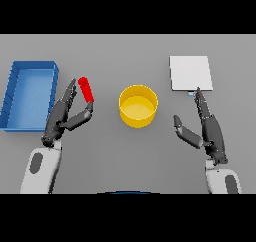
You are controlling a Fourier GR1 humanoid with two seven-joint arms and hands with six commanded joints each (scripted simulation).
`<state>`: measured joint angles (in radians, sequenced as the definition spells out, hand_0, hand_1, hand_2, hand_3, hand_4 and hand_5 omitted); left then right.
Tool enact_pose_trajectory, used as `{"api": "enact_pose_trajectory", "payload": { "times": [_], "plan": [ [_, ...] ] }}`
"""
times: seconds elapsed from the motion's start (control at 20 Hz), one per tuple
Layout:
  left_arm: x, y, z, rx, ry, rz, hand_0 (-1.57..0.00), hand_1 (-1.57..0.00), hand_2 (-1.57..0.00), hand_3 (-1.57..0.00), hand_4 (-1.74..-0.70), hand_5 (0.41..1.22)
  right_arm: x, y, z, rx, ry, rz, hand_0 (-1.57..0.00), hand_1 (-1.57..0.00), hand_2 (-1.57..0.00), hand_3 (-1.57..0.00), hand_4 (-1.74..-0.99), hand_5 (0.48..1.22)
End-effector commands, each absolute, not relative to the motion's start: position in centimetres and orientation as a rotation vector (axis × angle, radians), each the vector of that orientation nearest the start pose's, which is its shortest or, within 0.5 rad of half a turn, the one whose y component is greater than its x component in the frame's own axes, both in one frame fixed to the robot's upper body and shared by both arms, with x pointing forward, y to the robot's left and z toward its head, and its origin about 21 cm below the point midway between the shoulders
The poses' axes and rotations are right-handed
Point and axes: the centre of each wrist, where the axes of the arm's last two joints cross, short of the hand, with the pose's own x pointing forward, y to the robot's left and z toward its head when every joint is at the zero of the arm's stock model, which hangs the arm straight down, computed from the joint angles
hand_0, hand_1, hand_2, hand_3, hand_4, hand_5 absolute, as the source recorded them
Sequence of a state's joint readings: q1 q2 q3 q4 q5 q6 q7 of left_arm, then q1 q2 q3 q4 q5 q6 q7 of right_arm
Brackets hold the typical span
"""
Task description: Pick up the red beaker and tilt it to pour out 1 green nut into yellow bowl. Pick up the yellow bowl and place it on the metallic measuring scale.
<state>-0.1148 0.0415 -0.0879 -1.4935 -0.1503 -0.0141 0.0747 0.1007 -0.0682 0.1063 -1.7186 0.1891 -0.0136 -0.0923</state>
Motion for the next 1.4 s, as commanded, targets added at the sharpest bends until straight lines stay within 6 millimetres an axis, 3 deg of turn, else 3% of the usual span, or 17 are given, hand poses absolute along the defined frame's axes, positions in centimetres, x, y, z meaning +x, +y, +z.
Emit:
{"api": "enact_pose_trajectory", "payload": {
  "times": [0.0, 0.3, 0.6, 0.9, 1.1, 1.15, 1.2, 1.25, 1.35],
  "plan": [
    [27.9, 20.5, 0.3, 0.057, -1.523, -0.265, 0.00, 0.00, 0.00, 0.00, -1.38, 0.739, 21.9, -22.8, 1.4, -0.146, -1.718, 0.251, 0.00, 0.00, 0.00, 0.00, -1.308, 0.679],
    [31.0, 20.4, -1.6, 0.071, -1.466, -0.248, 0.00, 0.00, 0.00, 0.00, -1.35, 0.718, 21.5, -22.9, 1.2, -0.136, -1.707, 0.235, 0.00, 0.00, 0.00, 0.00, -1.339, 0.688],
    [33.8, 19.8, -1.6, 0.059, -1.474, -0.266, 0.00, 0.00, 0.00, 0.00, -1.32, 0.711, 22.3, -23.3, 1.3, -0.145, -1.701, 0.234, 0.00, 0.00, 0.00, 0.00, -1.333, 0.687],
    [35.3, 19.3, -1.6, 0.054, -1.474, -0.281, 0.00, 0.00, 0.00, 0.00, -1.32, 0.710, 21.9, -23.4, 1.4, -0.142, -1.709, 0.228, 0.00, 0.00, 0.00, 0.00, -1.315, 0.682],
    [36.0, 18.6, -2.1, 0.041, -1.503, -0.268, 0.00, 0.00, -0.03, 0.00, -1.39, 0.752, 21.4, -23.3, 1.2, -0.149, -1.712, 0.232, 0.00, 0.00, 0.00, 0.00, -1.295, 0.683],
    [36.2, 18.3, -1.8, 0.037, -1.507, -0.249, -0.08, -0.08, -0.12, -0.08, -1.42, 0.770, 21.5, -23.4, 1.3, -0.157, -1.712, 0.235, 0.00, 0.00, 0.00, 0.00, -1.291, 0.684],
    [36.5, 18.1, -1.7, 0.028, -1.492, -0.227, -0.25, -0.28, -0.31, -0.22, -1.44, 0.795, 21.9, -23.5, 1.6, -0.155, -1.707, 0.228, 0.00, 0.00, 0.00, 0.00, -1.289, 0.684],
    [36.4, 17.9, -1.8, 0.028, -1.483, -0.209, -0.46, -0.48, -0.50, -0.49, -1.44, 0.881, 21.9, -23.7, 1.4, -0.161, -1.695, 0.236, 0.00, 0.00, 0.00, 0.00, -1.286, 0.685],
    [36.5, 17.4, -1.8, 0.090, -1.493, -0.215, -0.86, -0.87, -0.89, -0.88, -1.44, 1.003, 21.6, -23.6, 1.8, -0.151, -1.711, 0.234, 0.00, 0.00, 0.00, 0.00, -1.283, 0.683]
  ]
}}
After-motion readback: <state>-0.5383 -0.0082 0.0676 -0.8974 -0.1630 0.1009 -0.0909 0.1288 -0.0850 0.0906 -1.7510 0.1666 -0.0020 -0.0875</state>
